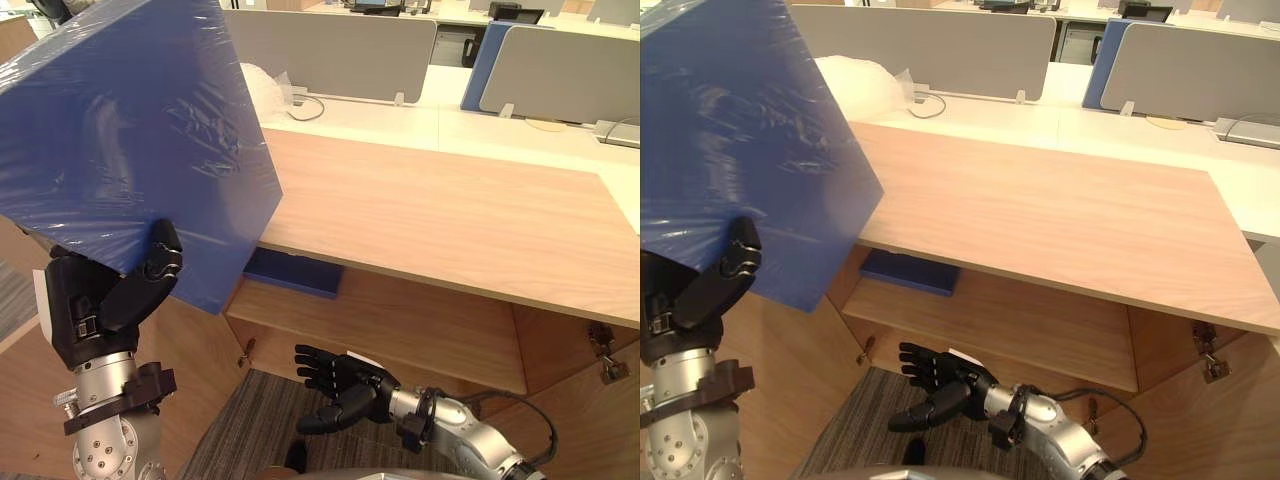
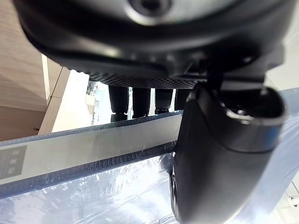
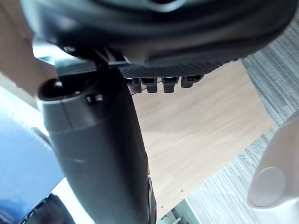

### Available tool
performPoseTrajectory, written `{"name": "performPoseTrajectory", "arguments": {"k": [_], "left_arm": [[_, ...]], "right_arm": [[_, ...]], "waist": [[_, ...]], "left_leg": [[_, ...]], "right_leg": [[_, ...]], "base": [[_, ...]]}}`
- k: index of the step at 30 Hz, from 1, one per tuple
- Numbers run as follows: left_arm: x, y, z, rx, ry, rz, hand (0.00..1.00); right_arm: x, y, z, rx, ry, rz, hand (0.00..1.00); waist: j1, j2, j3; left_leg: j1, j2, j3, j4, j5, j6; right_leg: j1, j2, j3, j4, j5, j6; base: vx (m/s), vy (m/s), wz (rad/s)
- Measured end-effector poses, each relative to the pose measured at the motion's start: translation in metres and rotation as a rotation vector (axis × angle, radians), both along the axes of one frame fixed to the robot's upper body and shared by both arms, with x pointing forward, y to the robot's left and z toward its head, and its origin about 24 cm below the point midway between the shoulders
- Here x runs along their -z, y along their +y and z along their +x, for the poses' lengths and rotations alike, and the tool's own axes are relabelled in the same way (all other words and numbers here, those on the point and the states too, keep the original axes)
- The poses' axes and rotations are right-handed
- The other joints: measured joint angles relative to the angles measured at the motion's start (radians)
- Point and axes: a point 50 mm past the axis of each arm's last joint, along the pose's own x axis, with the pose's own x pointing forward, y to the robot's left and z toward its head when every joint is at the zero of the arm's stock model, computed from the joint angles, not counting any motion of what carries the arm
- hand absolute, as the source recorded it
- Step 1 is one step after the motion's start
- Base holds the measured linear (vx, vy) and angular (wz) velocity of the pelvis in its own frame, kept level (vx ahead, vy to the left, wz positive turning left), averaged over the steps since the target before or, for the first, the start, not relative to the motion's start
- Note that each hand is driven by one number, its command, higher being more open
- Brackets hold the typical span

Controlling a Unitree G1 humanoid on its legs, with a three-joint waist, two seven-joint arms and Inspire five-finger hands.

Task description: Walk over to the cabinet, pick up the folder, carry it to the office cabinet, place the folder inside the office cabinet, then close the office cabinet door

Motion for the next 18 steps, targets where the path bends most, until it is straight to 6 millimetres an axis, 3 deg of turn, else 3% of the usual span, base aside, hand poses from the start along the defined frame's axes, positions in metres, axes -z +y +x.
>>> {"name": "performPoseTrajectory", "arguments": {"k": [2,4,9,11,15,16,18], "left_arm": [[-0.001,-0.002,0.002,0.011,-0.007,-0.005,0.0],[-0.003,-0.005,0.005,0.025,-0.029,-0.007,0.0],[-0.007,-0.005,0.008,0.033,-0.067,-0.026,0.0],[-0.01,-0.004,0.01,0.032,-0.087,-0.031,0.0],[-0.011,-0.002,0.01,0.037,-0.105,-0.056,0.0],[-0.009,0.002,0.01,0.026,-0.106,-0.071,0.0],[-0.004,0.007,0.013,0.018,-0.102,-0.108,0.0]], "right_arm": [[-0.02,0.002,0.015,-0.001,-0.071,0.045,1.0],[-0.053,0.005,0.035,0.041,-0.159,0.175,1.0],[-0.105,0.005,0.057,0.178,-0.288,0.466,1.0],[-0.123,-0.006,0.065,0.263,-0.331,0.57,1.0],[-0.138,-0.028,0.073,0.406,-0.393,0.652,1.0],[-0.147,-0.049,0.078,0.526,-0.435,0.717,1.0],[-0.155,-0.07,0.081,0.639,-0.483,0.756,1.0]], "waist": [[0.002,0.001,0.0],[0.003,0.003,-0.002],[0.003,0.013,-0.009],[0.002,0.015,-0.012],[-0.001,0.016,-0.017],[-0.004,0.019,-0.022],[-0.005,0.025,-0.029]], "left_leg": [[0.001,0.001,0.0,0.0,0.002,-0.001],[0.001,0.002,-0.001,0.0,0.003,-0.001],[0.002,0.001,0.0,0.0,0.003,0.0],[0.003,0.001,0.001,0.0,0.004,0.0],[0.005,0.002,0.002,0.0,0.005,0.001],[0.007,0.003,0.005,0.0,0.005,0.001],[0.009,0.004,0.006,0.0,0.006,0.001]], "right_leg": [[0.0,0.001,0.0,0.003,0.0,0.0],[-0.001,0.002,0.0,0.005,0.0,0.0],[-0.001,-0.001,0.0,0.006,0.0,0.0],[-0.001,-0.001,0.001,0.008,0.0,0.0],[0.0,-0.001,0.002,0.009,0.0,0.0],[0.0,-0.001,0.004,0.011,0.0,0.0],[0.0,-0.001,0.006,0.011,0.001,0.001]], "base": [[-0.03,-0.005,0.01],[-0.02,-0.002,0.0],[0.0,0.0,0.0],[0.0,0.0,0.0],[-0.01,0.001,-0.01],[-0.02,0.001,-0.03],[-0.02,0.002,-0.04]]}}
